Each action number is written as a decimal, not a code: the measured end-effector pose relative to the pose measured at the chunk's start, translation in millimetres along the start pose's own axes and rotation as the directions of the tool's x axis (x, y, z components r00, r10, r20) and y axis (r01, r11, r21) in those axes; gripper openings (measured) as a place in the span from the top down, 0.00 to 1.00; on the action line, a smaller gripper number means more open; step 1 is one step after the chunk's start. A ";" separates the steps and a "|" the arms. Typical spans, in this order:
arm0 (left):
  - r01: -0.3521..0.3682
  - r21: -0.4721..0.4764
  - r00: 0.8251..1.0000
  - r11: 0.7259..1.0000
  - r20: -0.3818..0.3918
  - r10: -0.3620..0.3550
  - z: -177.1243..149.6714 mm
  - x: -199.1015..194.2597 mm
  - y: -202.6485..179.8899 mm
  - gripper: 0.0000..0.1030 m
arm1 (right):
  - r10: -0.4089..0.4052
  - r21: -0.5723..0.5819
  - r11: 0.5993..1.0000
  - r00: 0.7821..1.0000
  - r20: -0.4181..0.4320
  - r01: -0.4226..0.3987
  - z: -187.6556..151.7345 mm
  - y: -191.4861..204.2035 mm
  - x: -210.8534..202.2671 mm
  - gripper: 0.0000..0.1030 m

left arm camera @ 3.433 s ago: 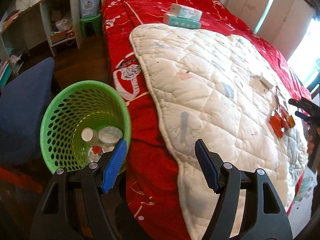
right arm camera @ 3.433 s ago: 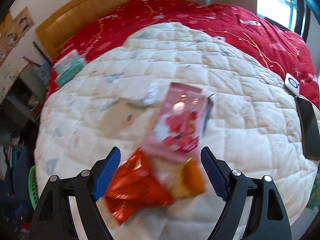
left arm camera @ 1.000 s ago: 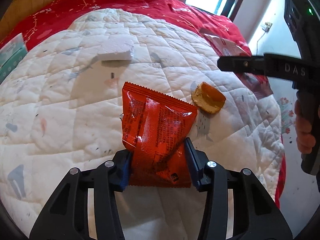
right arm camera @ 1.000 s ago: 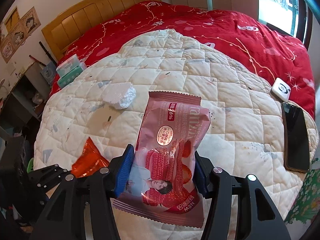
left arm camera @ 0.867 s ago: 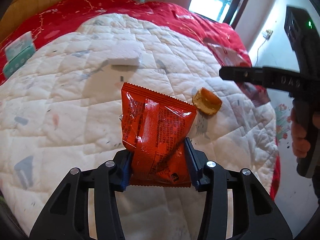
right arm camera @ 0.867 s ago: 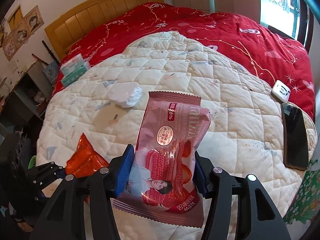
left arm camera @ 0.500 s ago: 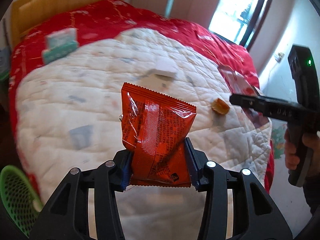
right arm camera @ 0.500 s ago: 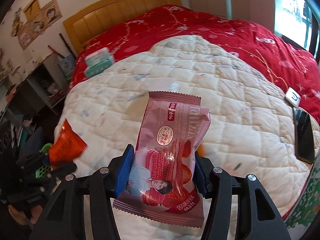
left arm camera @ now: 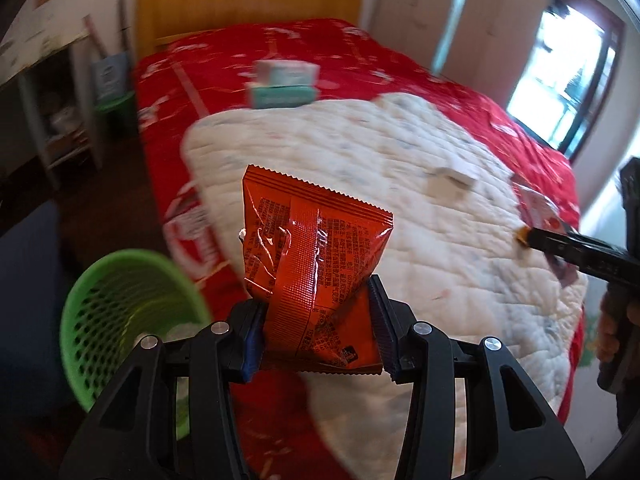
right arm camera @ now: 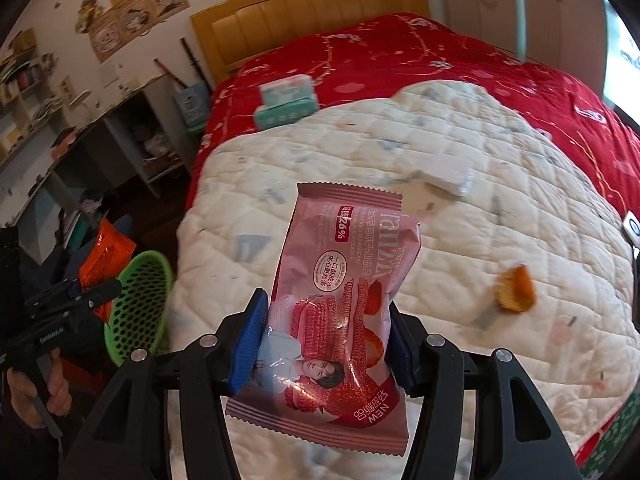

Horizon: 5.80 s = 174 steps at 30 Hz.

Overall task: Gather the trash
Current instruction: 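Carry the red bag with the left tool while the right tool carries the packet to the basket, then open the left tool to drop the red bag into the green basket, then lower the pink packet over the basket and open the right tool, then move both tools back over the orange peel and white foam block, then close the right tool on the orange peel, then grasp the white foam block with the left tool while the right tool holds the peel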

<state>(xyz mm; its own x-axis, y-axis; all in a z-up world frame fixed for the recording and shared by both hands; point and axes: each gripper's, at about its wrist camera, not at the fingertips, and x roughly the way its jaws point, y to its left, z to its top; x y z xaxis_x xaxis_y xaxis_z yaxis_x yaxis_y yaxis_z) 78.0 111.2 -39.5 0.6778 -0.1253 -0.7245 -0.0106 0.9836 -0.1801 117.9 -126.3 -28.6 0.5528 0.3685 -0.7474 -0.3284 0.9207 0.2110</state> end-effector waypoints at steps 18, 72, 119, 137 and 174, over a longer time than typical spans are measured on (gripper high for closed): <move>-0.259 -0.208 0.961 0.943 -0.151 0.231 -46.6 14.5 145.2 0.52 | 0.085 -0.082 0.993 0.995 -0.047 -0.088 6.4 75.9 28.6 0.48; -0.368 -0.444 0.929 0.817 -0.138 0.343 -127.5 -70.1 228.9 0.29 | 0.293 -0.249 0.896 0.910 -0.295 -0.369 -15.4 302.5 157.6 0.34; -0.161 -0.168 0.985 0.973 -0.085 0.148 -35.8 -6.5 54.2 0.27 | -0.195 0.058 0.979 0.980 -0.037 0.197 -16.5 -58.5 16.5 0.19; -0.048 -0.026 0.994 0.999 -0.098 0.045 14.6 38.3 -43.9 0.27 | -0.278 0.069 0.956 0.956 -0.099 0.285 -18.2 -147.7 29.5 0.39; 0.147 0.320 0.983 0.936 -0.153 -0.102 129.6 240.2 -280.8 0.20 | -0.167 0.133 0.976 0.985 -0.035 0.171 -30.9 -183.3 10.9 0.66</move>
<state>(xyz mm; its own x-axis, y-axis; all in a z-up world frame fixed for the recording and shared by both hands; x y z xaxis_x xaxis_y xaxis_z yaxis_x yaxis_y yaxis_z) 339.0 -178.3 -76.9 0.5550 -0.2431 -0.7955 0.3248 0.9438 -0.0618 160.5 -295.0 -94.9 0.5726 0.2045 -0.7939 -0.1241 0.9789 0.1626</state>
